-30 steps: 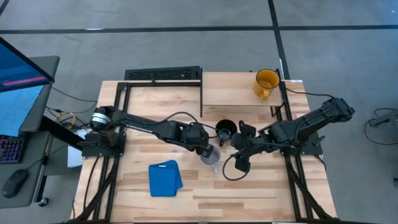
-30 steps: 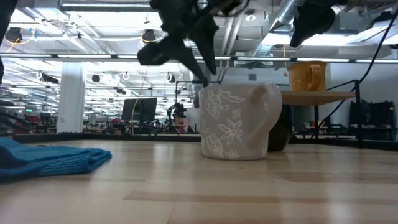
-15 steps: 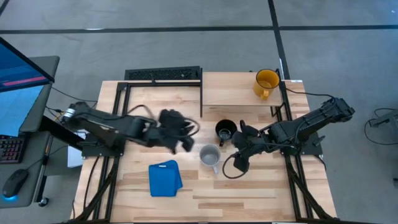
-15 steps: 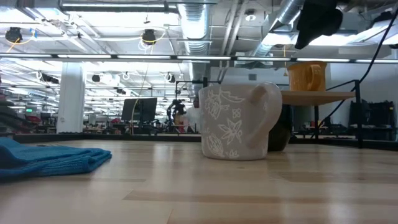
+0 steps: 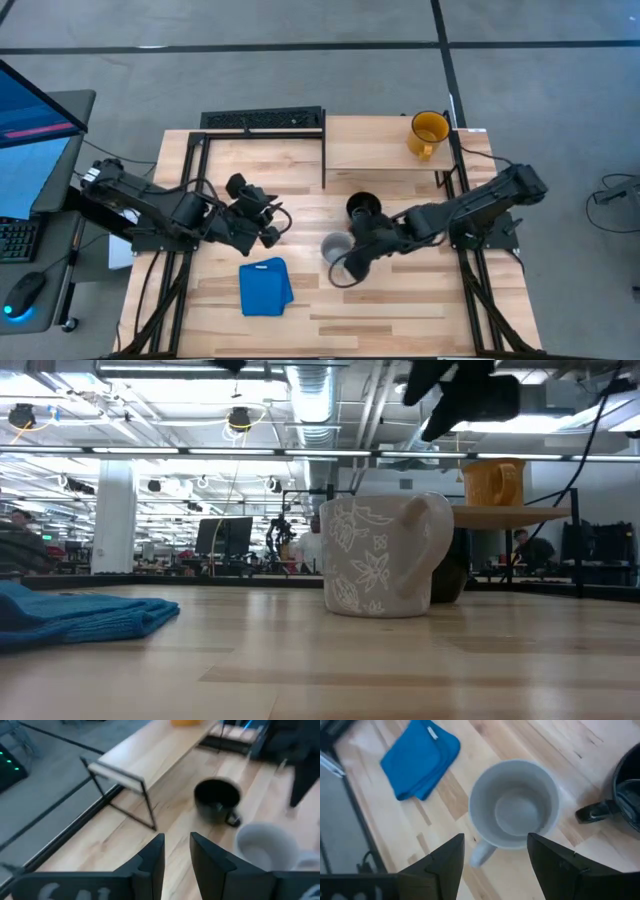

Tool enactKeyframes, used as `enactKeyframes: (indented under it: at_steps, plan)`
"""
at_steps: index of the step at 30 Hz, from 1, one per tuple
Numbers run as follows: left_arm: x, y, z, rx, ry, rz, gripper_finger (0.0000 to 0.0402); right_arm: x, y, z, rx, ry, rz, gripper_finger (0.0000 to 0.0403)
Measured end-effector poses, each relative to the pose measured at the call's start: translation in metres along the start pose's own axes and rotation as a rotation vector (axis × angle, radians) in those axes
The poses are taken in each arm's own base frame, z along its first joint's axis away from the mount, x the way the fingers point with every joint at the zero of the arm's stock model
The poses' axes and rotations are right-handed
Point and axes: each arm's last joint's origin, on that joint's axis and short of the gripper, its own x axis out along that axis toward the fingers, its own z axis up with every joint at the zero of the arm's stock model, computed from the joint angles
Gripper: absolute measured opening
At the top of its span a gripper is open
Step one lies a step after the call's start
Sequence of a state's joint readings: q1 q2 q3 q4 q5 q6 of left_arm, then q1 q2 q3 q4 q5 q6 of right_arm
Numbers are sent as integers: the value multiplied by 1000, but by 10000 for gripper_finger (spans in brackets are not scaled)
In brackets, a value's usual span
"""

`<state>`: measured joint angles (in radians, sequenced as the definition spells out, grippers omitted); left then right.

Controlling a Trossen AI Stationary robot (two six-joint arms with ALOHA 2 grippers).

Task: Stack small to large cups/mugs on shelf
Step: Put the gray mug on the shelf

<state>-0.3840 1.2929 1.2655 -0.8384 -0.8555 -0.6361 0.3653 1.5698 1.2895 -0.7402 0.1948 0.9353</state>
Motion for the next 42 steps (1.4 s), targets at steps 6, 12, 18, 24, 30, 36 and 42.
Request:
enactKeyframes:
  at_steps: [6, 12, 18, 24, 30, 36, 42]
  plan:
    - [-4, 21, -36, 31, 31, -17, 82, 12, 28, 21, 0, 85, -110, 240]
    - [-19, 45, -62, -15, -15, -123, 82, 12, 53, 31, 54, 172, -230, 240]
    - [-28, 66, -81, -64, -85, -259, 82, 22, 69, 25, 125, 283, -285, 240]
    - [-28, 79, -96, -93, -109, -303, 82, 34, 77, 13, 197, 307, -304, 240]
    - [-27, 80, -101, -87, -98, -316, 82, 44, 79, 1, 223, 331, -372, 240]
    - [-26, 78, -102, -62, -84, -334, 82, 61, 85, -2, 232, 316, -345, 240]
    - [-25, 77, -102, -59, -72, -351, 82, 74, 82, -6, 205, 328, -392, 240]
